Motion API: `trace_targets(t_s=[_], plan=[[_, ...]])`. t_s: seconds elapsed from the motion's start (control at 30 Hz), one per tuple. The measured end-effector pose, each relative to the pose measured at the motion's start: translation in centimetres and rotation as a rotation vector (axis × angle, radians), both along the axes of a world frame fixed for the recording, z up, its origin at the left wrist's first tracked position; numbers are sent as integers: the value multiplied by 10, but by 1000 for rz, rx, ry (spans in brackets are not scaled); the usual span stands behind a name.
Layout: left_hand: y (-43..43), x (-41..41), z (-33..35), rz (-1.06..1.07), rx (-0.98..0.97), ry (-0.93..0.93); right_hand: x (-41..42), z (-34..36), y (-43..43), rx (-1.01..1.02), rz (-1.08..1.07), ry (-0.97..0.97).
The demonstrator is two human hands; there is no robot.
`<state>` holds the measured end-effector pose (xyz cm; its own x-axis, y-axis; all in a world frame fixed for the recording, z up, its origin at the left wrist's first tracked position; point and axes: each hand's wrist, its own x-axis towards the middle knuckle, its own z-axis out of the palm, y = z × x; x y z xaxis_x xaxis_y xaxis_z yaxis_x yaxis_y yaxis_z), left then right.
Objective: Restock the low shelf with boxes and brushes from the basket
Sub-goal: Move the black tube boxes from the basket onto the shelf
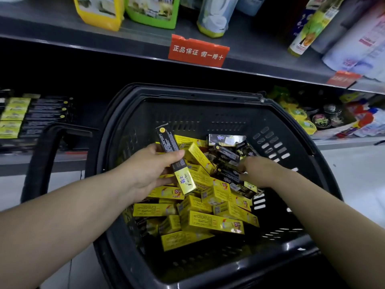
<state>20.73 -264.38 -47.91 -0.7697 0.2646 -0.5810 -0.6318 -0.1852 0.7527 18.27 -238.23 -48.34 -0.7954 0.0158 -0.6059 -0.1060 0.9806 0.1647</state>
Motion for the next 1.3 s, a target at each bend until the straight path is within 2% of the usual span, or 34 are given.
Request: trace_targets(t_s=[0.1, 0.23, 0.33, 0.37, 0.43, 0.5, 0.53, 0.7, 0.87, 1.13, 1.23, 1.3], plan=[[0, -1, -2, 15, -3, -15, 10, -27, 14, 21, -41, -55], [0, -2, -3, 2, -22, -27, 14, -41, 7, 50, -47, 37], [0, -2, -3, 3, -45, -25, 8, -17, -5, 96, -9, 138], [0, -2, -3, 4, -54, -23, 7, -2, -11, 37, -33, 208], [0, -2, -2, 3, -62, -15, 8, 27, -27, -245, -192, 311], [2, -1, 0, -14, -41, -9, 15, 48, -51, -575, -361, 307], [4, 0, 1, -29, -20, -10, 20, 53, -64, -678, -396, 281], [6, 2, 7, -38, 71, -34, 36, 47, -105, -935, -344, 180], [2, 1, 9, 2, 88, -46, 28, 53, -79, -1103, -326, -70], [6, 0, 9, -14, 67, -41, 24, 50, -61, -1107, -218, -186], [7, -1, 7, -30, 26, -47, 22, 51, -60, -1042, -155, -236], [7, -2, 5, -43, 11, -40, 12, 50, -48, -969, -153, -139]])
